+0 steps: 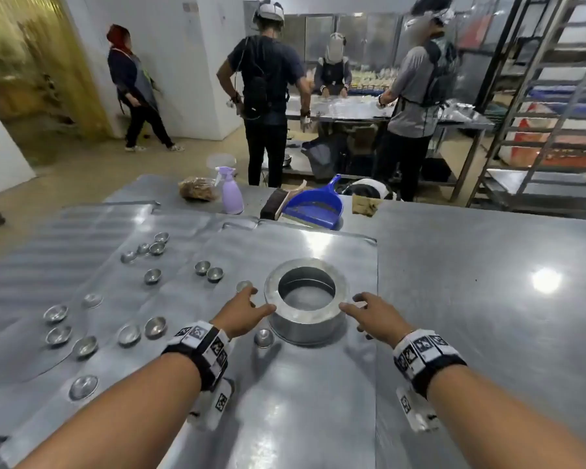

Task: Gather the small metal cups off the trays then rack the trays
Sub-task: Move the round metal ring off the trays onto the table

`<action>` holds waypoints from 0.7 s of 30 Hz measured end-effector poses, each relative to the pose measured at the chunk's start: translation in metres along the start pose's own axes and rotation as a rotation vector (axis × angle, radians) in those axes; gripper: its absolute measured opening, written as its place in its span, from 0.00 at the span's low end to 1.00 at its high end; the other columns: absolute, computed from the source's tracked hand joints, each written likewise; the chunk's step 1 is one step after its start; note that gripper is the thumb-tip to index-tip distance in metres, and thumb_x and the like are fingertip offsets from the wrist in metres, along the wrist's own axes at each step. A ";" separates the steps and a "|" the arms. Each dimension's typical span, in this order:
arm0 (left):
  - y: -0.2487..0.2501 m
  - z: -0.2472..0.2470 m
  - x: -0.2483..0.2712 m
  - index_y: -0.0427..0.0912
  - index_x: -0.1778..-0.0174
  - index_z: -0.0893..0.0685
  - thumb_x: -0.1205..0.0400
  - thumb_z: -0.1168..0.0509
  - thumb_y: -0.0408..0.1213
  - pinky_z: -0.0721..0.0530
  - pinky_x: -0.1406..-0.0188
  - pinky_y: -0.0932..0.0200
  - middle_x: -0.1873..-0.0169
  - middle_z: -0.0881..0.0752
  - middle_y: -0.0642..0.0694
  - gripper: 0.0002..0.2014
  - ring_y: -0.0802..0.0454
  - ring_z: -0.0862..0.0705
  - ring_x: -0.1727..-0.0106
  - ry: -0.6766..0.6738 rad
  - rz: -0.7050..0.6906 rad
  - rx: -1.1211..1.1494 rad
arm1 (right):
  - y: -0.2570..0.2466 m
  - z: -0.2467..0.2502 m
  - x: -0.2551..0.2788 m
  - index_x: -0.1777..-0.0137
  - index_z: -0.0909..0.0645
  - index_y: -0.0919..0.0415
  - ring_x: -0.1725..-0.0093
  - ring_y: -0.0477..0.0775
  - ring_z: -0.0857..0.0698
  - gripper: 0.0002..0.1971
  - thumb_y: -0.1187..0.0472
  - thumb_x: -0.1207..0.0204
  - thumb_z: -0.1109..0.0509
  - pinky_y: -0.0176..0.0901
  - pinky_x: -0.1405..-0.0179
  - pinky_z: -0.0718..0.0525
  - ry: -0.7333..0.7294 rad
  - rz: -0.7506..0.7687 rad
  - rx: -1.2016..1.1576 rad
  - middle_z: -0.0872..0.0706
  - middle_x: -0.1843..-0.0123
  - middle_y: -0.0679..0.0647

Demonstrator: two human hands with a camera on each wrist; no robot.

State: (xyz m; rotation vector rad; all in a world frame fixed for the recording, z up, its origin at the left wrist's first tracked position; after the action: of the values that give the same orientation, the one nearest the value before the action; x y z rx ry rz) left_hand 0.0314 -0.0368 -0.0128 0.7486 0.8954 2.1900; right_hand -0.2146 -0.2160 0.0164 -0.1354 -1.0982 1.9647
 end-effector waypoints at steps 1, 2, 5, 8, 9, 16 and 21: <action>0.001 0.000 -0.003 0.47 0.19 0.35 0.31 0.29 0.67 0.13 0.47 0.47 0.33 0.19 0.43 0.48 0.45 0.16 0.42 -0.012 0.008 0.002 | 0.001 -0.002 -0.003 0.24 0.28 0.53 0.55 0.51 0.11 0.34 0.35 0.24 0.30 0.46 0.58 0.10 -0.018 -0.026 -0.011 0.15 0.47 0.50; 0.002 0.000 -0.007 0.46 0.19 0.36 0.28 0.28 0.64 0.13 0.54 0.52 0.36 0.18 0.43 0.46 0.46 0.15 0.46 -0.021 0.022 0.006 | 0.002 -0.004 -0.008 0.22 0.30 0.54 0.54 0.52 0.11 0.36 0.35 0.24 0.31 0.48 0.56 0.09 -0.025 -0.043 -0.017 0.15 0.45 0.50; -0.003 -0.002 -0.028 0.47 0.19 0.35 0.23 0.28 0.59 0.18 0.65 0.58 0.43 0.16 0.44 0.40 0.47 0.15 0.55 -0.070 0.045 0.036 | 0.009 -0.014 -0.023 0.19 0.33 0.54 0.53 0.52 0.10 0.39 0.34 0.24 0.31 0.51 0.53 0.08 -0.041 -0.084 -0.044 0.15 0.45 0.49; -0.002 -0.005 -0.049 0.49 0.18 0.34 0.21 0.28 0.55 0.16 0.65 0.57 0.45 0.14 0.43 0.37 0.48 0.14 0.55 -0.125 0.034 0.089 | 0.014 -0.023 -0.035 0.19 0.33 0.52 0.53 0.54 0.09 0.37 0.34 0.24 0.31 0.55 0.51 0.08 -0.040 -0.120 -0.118 0.14 0.47 0.47; -0.001 -0.005 -0.055 0.49 0.19 0.33 0.21 0.28 0.53 0.17 0.67 0.57 0.47 0.13 0.43 0.36 0.49 0.14 0.58 -0.138 0.018 0.106 | 0.016 -0.025 -0.039 0.19 0.34 0.51 0.53 0.54 0.09 0.37 0.35 0.23 0.31 0.56 0.50 0.08 -0.034 -0.126 -0.135 0.13 0.48 0.47; -0.022 -0.022 -0.087 0.60 0.23 0.26 0.26 0.21 0.52 0.14 0.59 0.47 0.57 0.09 0.43 0.35 0.50 0.14 0.65 -0.257 0.027 0.342 | 0.037 -0.045 -0.053 0.18 0.37 0.37 0.54 0.55 0.09 0.34 0.32 0.23 0.33 0.49 0.59 0.11 0.029 -0.147 -0.305 0.11 0.47 0.51; 0.003 -0.013 -0.085 0.71 0.33 0.21 0.21 0.24 0.46 0.15 0.60 0.57 0.45 0.11 0.45 0.23 0.51 0.12 0.56 -0.270 -0.096 0.364 | 0.041 -0.045 -0.060 0.26 0.29 0.27 0.54 0.58 0.10 0.25 0.37 0.22 0.31 0.59 0.56 0.10 0.070 -0.067 -0.431 0.10 0.46 0.52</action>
State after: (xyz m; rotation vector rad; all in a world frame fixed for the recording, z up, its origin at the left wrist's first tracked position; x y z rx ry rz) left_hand 0.0740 -0.1063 -0.0400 1.1186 1.1735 1.8076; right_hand -0.1819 -0.2399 -0.0583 -0.3899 -1.4462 1.6277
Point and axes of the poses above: each hand's wrist, its own x-axis away from the middle knuckle, its own z-axis out of the back of the hand, y = z × x, the point moved 5 cm from there along -x, towards the middle knuckle
